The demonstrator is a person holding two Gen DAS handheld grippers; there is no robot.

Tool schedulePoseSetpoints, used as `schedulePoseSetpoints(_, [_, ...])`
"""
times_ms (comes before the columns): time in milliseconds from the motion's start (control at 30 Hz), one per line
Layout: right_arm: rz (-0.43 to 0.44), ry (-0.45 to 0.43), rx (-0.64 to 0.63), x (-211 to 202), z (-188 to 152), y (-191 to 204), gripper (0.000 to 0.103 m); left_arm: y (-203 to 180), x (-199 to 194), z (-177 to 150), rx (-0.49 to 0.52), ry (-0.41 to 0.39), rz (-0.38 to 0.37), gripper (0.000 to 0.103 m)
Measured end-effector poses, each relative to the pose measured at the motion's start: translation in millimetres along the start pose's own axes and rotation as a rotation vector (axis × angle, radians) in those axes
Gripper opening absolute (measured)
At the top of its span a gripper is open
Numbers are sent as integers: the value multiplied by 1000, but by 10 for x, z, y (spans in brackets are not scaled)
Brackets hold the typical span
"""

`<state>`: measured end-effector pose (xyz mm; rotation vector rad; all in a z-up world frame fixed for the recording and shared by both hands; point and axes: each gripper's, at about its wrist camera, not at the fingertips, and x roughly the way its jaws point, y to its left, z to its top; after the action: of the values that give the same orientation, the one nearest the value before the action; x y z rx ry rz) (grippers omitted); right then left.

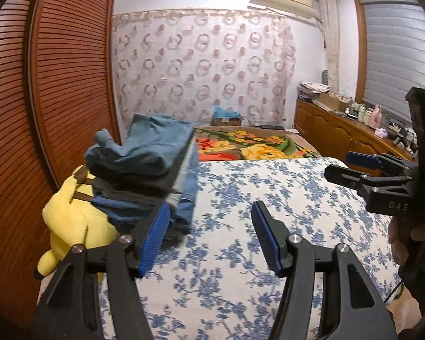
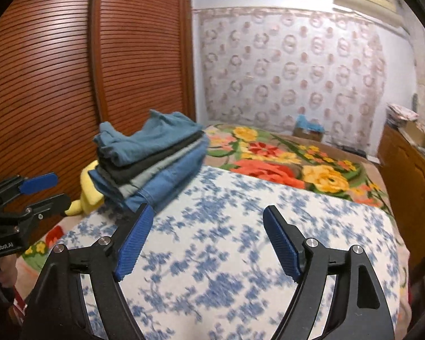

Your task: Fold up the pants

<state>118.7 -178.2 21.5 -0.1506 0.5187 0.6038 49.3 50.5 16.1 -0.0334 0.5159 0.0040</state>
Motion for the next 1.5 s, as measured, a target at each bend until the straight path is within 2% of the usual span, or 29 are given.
schedulePoseSetpoints(233, [-100, 3, 50, -357, -239, -199, 82, -269, -15, -20, 19, 5, -44, 60])
schedulePoseSetpoints(667, [-225, -26, 143, -858, -510, -498, 82, -706, -33, 42, 52, 13, -99, 60])
schedulePoseSetpoints(1000, [-294, -70, 168, -1145, -457, -602, 84, -840, -140, 215, 47, -15, -113, 60])
schedulePoseSetpoints(1500, [-305, -150, 154, -1446, -270, -489, 84, -861, -465, 428, 55, -89, -123, 60])
